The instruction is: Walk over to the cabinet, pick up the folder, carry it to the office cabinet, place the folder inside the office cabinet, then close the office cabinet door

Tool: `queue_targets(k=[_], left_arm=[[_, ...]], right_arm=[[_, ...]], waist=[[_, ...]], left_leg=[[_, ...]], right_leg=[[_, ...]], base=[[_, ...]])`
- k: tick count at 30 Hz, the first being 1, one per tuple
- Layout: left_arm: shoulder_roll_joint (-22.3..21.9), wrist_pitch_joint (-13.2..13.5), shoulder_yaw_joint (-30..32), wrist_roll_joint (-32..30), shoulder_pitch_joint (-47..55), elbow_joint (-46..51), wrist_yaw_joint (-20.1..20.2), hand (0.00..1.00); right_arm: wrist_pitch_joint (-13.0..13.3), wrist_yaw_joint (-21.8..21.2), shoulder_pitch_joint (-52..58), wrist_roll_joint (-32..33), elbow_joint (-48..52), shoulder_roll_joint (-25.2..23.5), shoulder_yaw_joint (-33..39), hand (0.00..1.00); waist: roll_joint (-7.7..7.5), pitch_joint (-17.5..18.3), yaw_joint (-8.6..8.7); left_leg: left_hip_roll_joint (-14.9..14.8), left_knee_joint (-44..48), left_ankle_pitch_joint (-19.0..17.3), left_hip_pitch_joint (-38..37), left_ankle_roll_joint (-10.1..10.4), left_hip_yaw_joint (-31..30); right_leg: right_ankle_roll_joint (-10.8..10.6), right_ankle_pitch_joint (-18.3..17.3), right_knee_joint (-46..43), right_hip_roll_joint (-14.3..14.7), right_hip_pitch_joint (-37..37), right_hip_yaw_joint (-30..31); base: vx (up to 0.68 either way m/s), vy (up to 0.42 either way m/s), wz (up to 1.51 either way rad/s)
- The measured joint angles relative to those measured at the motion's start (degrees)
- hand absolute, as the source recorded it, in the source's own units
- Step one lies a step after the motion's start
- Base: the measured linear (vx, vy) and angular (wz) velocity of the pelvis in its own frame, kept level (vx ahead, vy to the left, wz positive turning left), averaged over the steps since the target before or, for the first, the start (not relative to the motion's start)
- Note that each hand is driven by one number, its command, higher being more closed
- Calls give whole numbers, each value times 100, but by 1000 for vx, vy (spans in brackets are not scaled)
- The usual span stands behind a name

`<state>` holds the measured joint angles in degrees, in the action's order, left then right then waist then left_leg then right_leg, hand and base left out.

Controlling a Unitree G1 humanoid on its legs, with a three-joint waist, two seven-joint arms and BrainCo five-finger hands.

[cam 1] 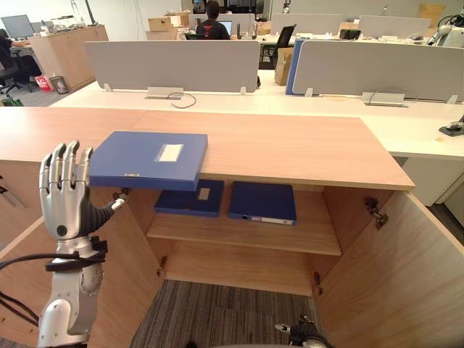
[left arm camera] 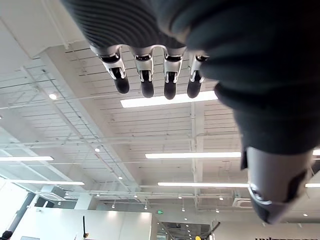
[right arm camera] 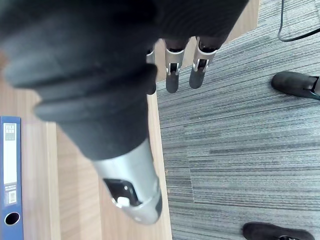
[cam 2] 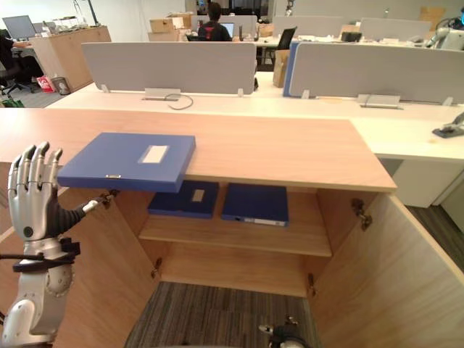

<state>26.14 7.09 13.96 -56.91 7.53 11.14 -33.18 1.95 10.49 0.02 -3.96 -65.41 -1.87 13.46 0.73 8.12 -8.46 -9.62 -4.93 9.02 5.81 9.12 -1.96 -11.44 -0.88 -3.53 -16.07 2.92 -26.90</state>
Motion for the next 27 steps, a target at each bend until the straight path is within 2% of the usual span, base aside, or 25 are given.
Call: queue_targets(k=[9, 17, 27], left_arm=[[657, 248, -588, -226, -547, -749, 283, 0], [889, 349, -1063, -426, -902, -1328, 500, 0], [1087, 376, -1315, -446, -1113, -1899, 681, 0]], right_arm=[[41, -132, 34, -177, 1, 86, -12, 0], [44, -152, 209, -186, 4, 187, -7, 0], [45, -164, 274, -187, 23, 177, -9, 0]], waist=[[-5, 29, 100], [95, 80, 174], [105, 126, 253]], left_leg=[[25, 2, 39, -46, -8, 156], [28, 0, 32, -95, -16, 191], [39, -2, 44, -104, -31, 272]], right_leg=[[-23, 18, -51, -42, -65, 157], [-21, 0, -145, -71, -89, 211], [-31, 3, -240, -112, -166, 310]], base=[[34, 21, -7], [-6, 13, -3], [-8, 14, -3]])
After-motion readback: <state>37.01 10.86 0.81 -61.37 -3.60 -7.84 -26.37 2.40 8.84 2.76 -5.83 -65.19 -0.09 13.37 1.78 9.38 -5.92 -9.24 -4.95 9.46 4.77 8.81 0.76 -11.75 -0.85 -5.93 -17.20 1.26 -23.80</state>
